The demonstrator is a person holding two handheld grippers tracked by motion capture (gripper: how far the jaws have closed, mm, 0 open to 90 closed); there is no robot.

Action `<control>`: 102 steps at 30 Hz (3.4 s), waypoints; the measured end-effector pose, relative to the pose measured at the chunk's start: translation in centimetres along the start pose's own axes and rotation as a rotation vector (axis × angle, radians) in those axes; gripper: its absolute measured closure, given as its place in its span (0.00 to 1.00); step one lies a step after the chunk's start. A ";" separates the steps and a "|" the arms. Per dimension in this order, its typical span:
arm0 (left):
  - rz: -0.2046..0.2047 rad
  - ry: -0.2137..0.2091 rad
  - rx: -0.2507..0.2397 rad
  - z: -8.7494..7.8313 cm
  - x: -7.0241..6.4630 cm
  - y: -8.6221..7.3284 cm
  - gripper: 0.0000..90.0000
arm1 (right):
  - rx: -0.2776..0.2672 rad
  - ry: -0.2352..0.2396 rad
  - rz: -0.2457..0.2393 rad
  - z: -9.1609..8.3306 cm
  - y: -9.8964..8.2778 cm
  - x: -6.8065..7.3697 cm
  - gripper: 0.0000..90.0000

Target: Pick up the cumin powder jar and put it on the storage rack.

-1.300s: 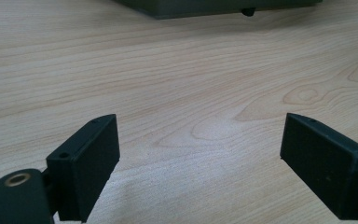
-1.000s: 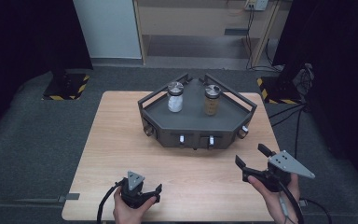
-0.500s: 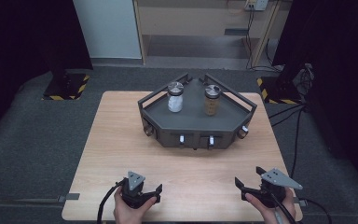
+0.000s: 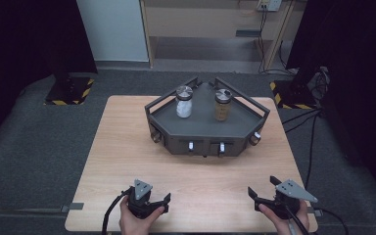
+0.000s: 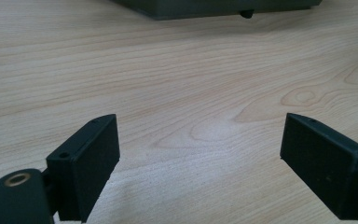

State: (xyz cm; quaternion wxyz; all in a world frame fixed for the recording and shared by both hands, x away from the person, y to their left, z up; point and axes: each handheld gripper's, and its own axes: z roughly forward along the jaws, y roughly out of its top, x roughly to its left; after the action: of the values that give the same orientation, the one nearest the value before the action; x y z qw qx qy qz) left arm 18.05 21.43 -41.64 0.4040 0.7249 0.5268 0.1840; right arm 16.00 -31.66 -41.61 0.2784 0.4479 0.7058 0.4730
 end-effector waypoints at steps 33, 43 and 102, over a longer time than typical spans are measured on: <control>0.002 -0.012 -0.005 -0.1 0.5 -0.1 0.12 | -0.042 -0.019 -0.071 2.1 -6.2 -1.1 0.12; 0.014 -0.022 -0.004 -0.1 0.4 0.0 0.12 | -0.050 -0.027 -0.055 2.0 -6.3 -1.1 0.12; 0.014 -0.019 -0.001 0.0 0.4 0.0 0.12 | -0.036 0.004 -0.058 2.2 -6.2 -1.0 0.12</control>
State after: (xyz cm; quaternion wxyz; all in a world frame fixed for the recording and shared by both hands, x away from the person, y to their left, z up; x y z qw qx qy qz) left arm 18.21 21.77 -41.69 0.4078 0.7301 0.5178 0.1802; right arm 15.99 -32.58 -48.22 0.2984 0.4212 0.7104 0.4784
